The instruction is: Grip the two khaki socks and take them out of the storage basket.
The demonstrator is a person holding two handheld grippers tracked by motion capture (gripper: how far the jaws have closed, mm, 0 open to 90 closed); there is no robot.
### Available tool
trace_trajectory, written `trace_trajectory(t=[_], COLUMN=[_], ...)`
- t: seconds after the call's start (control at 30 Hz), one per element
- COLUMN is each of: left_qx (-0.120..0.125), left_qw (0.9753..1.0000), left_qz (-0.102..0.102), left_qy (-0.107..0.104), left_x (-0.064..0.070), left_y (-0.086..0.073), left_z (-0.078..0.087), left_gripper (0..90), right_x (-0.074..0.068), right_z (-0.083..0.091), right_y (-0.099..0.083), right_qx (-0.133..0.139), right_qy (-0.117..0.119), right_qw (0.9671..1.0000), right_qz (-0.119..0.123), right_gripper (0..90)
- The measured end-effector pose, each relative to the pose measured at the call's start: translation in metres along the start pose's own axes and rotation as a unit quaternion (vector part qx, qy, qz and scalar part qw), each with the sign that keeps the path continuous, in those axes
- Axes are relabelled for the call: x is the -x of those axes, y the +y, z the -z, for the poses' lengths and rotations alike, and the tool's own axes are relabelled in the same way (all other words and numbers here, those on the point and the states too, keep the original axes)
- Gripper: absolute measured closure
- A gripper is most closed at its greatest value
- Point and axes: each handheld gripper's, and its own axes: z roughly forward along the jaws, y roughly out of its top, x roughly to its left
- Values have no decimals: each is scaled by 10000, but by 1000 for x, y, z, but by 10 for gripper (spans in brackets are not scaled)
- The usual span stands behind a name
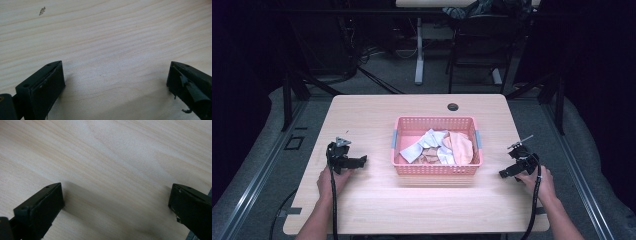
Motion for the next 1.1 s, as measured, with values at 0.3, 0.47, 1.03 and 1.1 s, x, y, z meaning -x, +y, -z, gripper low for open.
trace_trajectory(t=[0.3,0.47,1.03,1.1], left_qx=[-1,-1,0,-2], left_qw=[10000,10000,10000,10000], left_qz=[2,3,21,19], left_qy=[5,9,35,34], left_x=[0,0,1,1], left_y=[0,0,0,0], left_z=[0,0,0,0], left_gripper=[11,11,11,10], right_x=[0,0,-2,-2], right_z=[0,0,10,17], right_y=[0,-1,7,11], right_qx=[-1,30,-251,-136], right_qy=[9,19,-64,23], right_qw=[10000,10000,9996,9999], right_qz=[32,51,62,-19], right_gripper=[0,0,23,24])
